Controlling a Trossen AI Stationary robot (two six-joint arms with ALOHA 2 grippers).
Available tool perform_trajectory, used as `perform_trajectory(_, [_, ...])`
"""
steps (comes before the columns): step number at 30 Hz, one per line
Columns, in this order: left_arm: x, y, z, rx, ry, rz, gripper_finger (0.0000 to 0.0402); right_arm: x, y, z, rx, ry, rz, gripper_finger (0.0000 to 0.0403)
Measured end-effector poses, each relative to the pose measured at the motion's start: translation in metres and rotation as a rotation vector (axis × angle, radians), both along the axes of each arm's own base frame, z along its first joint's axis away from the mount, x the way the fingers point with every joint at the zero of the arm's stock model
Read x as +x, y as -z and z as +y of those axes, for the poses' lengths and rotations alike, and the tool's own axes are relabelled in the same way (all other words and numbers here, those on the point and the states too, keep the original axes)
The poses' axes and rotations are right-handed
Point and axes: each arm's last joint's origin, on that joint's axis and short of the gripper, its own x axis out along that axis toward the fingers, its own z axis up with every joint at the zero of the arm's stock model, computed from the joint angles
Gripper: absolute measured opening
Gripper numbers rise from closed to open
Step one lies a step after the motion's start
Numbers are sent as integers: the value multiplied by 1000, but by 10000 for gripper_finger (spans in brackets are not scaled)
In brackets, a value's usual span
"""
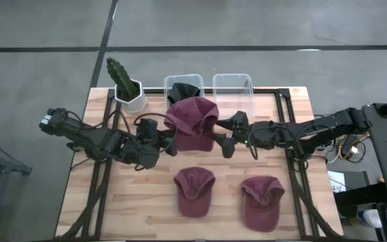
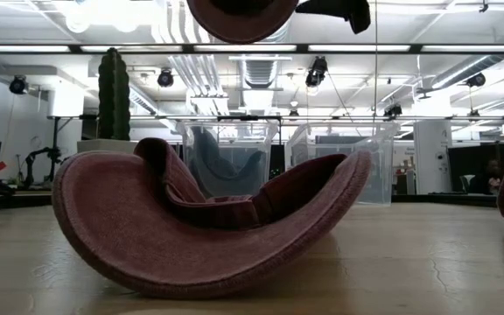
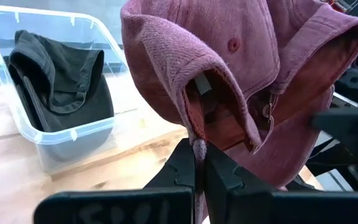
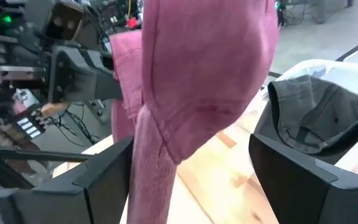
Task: Pick & Place hat
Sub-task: Put the left red cap into the right transparent bin
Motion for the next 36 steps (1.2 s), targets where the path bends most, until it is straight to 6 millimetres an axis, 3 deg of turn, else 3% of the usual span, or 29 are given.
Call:
perform_trajectory(7, [3,-2,0,11,10,-16,7,3,3,-2,29,19,-1,288])
perform_trajectory(13, [12,2,-3,29,24,-4,7,6,3,-4,37,31,-16,250])
perform_trajectory(23, [16,6,-5,21,38,12,7,6,2,-4,46,31,-36,155])
perform_trajectory(33, [16,7,-5,13,46,12,28,6,2,-4,43,31,-35,21])
perform_trajectory(36, [16,7,-6,12,48,13,33,6,2,-4,42,33,-34,14])
